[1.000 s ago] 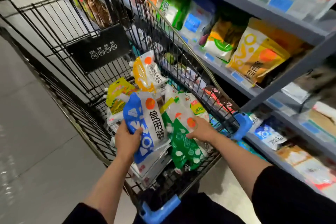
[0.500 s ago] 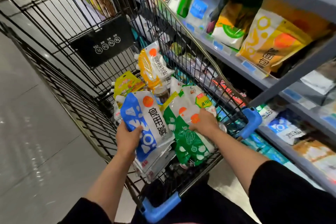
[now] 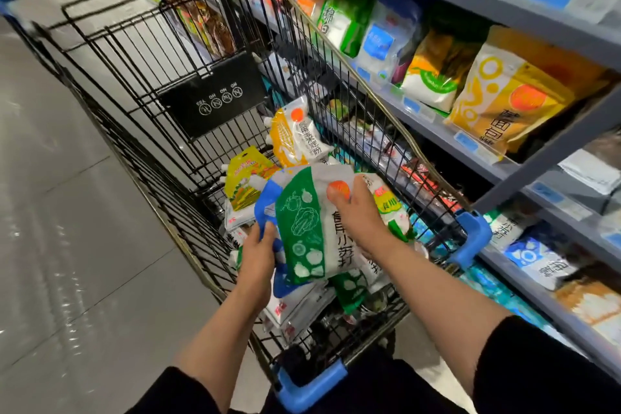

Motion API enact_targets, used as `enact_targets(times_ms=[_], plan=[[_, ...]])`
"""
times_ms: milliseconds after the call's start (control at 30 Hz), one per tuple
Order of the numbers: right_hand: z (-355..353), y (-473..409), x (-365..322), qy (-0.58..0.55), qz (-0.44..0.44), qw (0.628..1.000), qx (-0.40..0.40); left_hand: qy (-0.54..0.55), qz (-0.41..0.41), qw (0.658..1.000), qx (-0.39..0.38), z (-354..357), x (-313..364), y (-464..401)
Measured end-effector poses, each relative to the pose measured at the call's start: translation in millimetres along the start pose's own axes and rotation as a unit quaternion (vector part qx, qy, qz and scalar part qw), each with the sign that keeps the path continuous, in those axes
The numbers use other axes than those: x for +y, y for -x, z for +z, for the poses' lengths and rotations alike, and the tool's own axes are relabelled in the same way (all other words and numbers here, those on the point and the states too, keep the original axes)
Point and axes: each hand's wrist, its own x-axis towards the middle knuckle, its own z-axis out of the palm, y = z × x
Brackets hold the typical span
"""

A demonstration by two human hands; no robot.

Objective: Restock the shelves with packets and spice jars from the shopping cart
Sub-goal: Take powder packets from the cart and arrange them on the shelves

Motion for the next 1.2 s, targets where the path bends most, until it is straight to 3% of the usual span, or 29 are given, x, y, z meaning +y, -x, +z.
enact_targets(times_ms=[167, 300, 400, 533, 633, 733, 833, 967, 1067, 1200], plan=[[31.0, 1.4, 10.4, 0.018, 0.026, 0.999, -0.016, 0.006, -0.025, 0.999, -0.021, -2.7, 8.8, 7.7], [39.9, -2.1, 16.0, 0.029, 0.024, 0.999, 0.032, -0.032, -0.006, 0.997, -0.065, -0.5, 10.5, 11.5], [42.1, -6.8, 17.3, 0.019, 0.037, 0.999, 0.028, -0.095, 0.016, 0.995, -0.021, -0.6, -1.9, 2.8], [26.7, -16.5, 27.1, -0.023, 0.071, 0.997, 0.031, -0.054, 0.005, 0.997, 0.054, -2.1, -8.8, -3.7], [-3.5, -28.7, 58.2, 0.097, 0.130, 0.982, 0.095, -0.034, 0.009, 0.995, 0.095, -9.2, -8.5, -8.4], [-23.5, -34.0, 87.3, 0.198, 0.234, 0.951, 0.024, -0.055, 0.023, 0.990, 0.125, -19.4, -8.5, -15.9], [-21.6, -31.0, 93.2, 0.284, 0.221, 0.932, -0.043, -0.091, 0.024, 0.982, 0.165, -26.1, -9.5, -21.2], [-11.9, -24.2, 90.1, 0.370, 0.190, 0.909, -0.018, -0.112, 0.017, 0.974, 0.194, -26.3, -10.3, -21.7], [-11.5, -24.1, 92.0, 0.340, 0.195, 0.920, 0.006, -0.121, 0.020, 0.973, 0.197, -23.6, -9.5, -19.5], [-16.5, -22.2, 92.3, 0.304, 0.219, 0.925, -0.059, -0.118, 0.023, 0.974, 0.190, -22.9, -9.6, -17.0]])
